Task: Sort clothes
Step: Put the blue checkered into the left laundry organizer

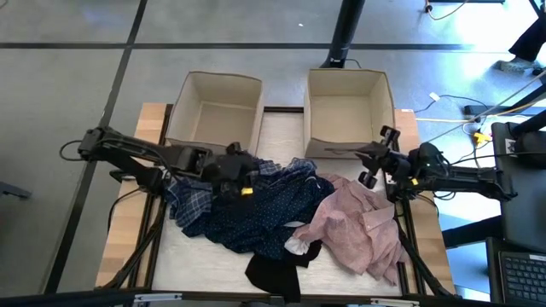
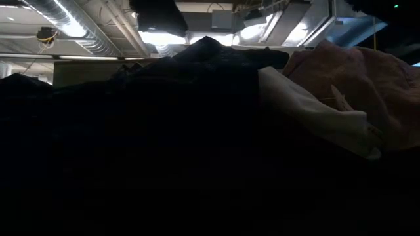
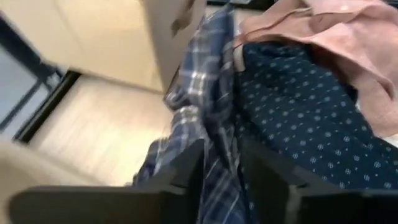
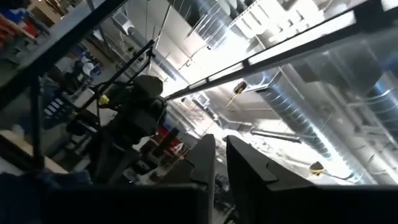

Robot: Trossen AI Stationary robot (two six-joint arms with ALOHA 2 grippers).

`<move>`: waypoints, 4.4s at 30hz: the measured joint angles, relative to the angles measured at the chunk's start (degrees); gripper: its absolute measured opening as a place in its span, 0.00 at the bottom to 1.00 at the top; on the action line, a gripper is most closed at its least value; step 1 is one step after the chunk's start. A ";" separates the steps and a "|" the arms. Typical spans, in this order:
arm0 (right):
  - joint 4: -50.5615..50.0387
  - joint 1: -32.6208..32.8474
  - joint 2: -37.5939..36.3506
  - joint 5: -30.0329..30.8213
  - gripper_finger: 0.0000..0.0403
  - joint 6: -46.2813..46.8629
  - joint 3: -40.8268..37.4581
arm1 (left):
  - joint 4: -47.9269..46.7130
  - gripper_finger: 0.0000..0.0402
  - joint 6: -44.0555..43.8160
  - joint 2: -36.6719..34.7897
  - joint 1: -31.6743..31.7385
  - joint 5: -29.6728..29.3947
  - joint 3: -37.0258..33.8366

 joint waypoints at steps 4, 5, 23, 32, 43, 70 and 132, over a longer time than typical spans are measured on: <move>6.71 0.00 4.07 0.02 0.11 -3.44 0.00 | -4.67 0.47 -4.12 -0.01 0.60 -0.09 0.47; 8.06 0.00 4.71 0.02 0.11 -4.29 0.00 | -6.27 0.51 -5.16 0.18 0.59 -0.05 0.47; 5.25 0.07 6.53 -18.82 0.45 -0.39 1.92 | -11.45 0.60 -13.56 15.64 1.05 -1.07 0.42; 4.36 0.04 6.53 -22.47 0.62 0.58 1.92 | -6.78 0.60 -11.63 24.36 2.38 -1.01 0.42; 4.07 0.04 6.53 -22.28 0.62 0.57 1.92 | -6.67 0.26 -8.40 29.52 2.63 -0.90 0.47; 2.61 0.04 6.53 -17.31 0.62 0.39 1.95 | -19.37 0.03 5.06 29.63 -5.72 -30.62 26.44; -1.84 0.00 6.57 -7.13 0.62 0.07 1.95 | 53.46 0.05 91.56 2.73 17.72 -26.05 45.84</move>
